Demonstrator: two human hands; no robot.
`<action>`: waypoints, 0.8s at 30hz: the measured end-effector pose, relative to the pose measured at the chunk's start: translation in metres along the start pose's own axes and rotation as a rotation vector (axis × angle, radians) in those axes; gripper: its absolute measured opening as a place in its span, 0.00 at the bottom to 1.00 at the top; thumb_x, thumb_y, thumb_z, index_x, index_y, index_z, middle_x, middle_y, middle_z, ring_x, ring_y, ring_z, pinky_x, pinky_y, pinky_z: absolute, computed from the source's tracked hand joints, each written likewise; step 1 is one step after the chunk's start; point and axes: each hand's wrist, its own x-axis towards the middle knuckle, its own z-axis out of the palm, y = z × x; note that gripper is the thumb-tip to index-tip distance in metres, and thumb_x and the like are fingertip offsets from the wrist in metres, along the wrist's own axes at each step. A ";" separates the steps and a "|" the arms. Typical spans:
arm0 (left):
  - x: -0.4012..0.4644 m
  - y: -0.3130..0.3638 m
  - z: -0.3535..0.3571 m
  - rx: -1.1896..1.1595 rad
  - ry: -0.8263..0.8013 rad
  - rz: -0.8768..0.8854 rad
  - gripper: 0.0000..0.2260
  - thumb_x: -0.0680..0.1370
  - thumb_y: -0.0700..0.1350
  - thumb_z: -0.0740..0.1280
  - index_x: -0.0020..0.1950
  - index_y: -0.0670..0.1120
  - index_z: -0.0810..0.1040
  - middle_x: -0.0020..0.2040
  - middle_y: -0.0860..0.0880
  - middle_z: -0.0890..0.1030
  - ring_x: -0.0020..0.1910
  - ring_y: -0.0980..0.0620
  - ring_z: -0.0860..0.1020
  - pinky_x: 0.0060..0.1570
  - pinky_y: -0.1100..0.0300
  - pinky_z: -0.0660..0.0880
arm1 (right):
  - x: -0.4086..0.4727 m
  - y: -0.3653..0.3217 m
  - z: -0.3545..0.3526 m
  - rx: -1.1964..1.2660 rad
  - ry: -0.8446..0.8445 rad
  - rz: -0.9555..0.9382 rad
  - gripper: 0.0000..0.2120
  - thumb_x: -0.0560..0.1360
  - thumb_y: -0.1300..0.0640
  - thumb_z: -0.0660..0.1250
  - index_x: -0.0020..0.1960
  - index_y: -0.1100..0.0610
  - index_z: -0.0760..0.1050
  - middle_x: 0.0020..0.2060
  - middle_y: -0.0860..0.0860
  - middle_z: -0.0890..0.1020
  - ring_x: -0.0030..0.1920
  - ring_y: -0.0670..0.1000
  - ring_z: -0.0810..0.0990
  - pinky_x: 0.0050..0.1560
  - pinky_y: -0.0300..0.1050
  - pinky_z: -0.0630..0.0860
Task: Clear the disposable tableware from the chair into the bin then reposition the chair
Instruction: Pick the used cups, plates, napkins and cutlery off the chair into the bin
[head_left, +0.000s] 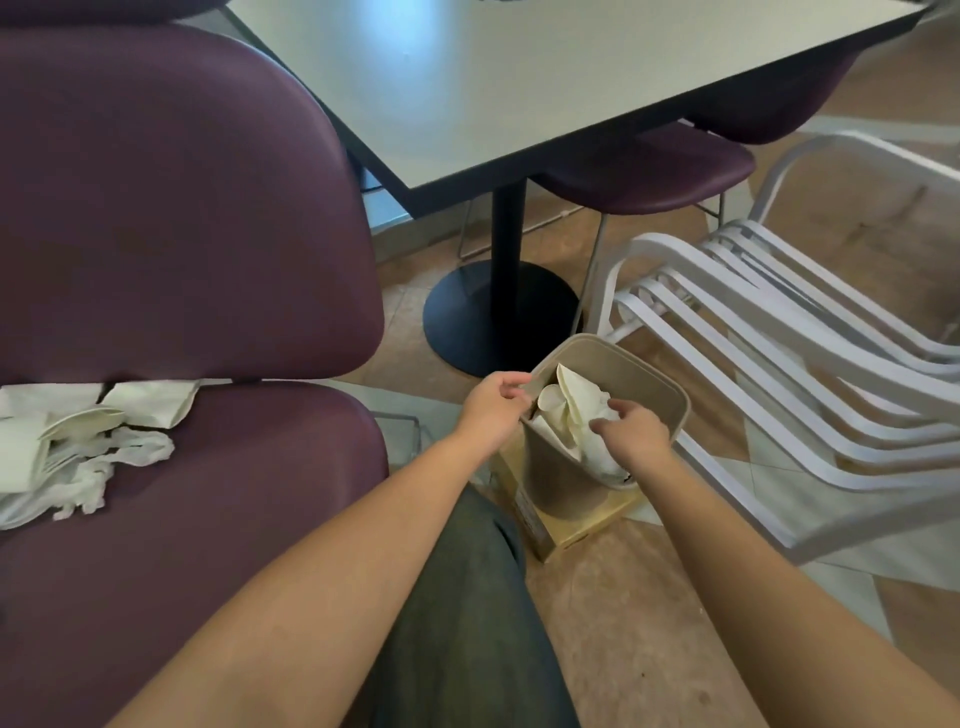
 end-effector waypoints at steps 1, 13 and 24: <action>-0.002 0.000 -0.006 0.005 0.018 0.010 0.13 0.80 0.42 0.63 0.64 0.51 0.75 0.52 0.53 0.78 0.53 0.54 0.76 0.52 0.61 0.73 | -0.007 -0.007 0.001 0.023 0.004 -0.026 0.23 0.76 0.53 0.67 0.70 0.51 0.71 0.68 0.56 0.73 0.67 0.59 0.71 0.68 0.55 0.69; -0.062 -0.040 -0.148 0.023 0.323 0.034 0.11 0.78 0.41 0.65 0.46 0.59 0.77 0.51 0.48 0.82 0.50 0.49 0.80 0.55 0.52 0.75 | -0.099 -0.113 0.095 0.155 -0.195 -0.424 0.11 0.76 0.59 0.68 0.58 0.54 0.79 0.52 0.50 0.82 0.52 0.49 0.79 0.53 0.41 0.72; -0.129 -0.110 -0.274 0.077 0.608 -0.074 0.09 0.78 0.41 0.64 0.54 0.53 0.79 0.47 0.54 0.79 0.50 0.52 0.78 0.52 0.60 0.70 | -0.171 -0.177 0.213 0.011 -0.362 -0.615 0.08 0.74 0.59 0.67 0.50 0.50 0.79 0.43 0.48 0.81 0.42 0.49 0.77 0.49 0.47 0.76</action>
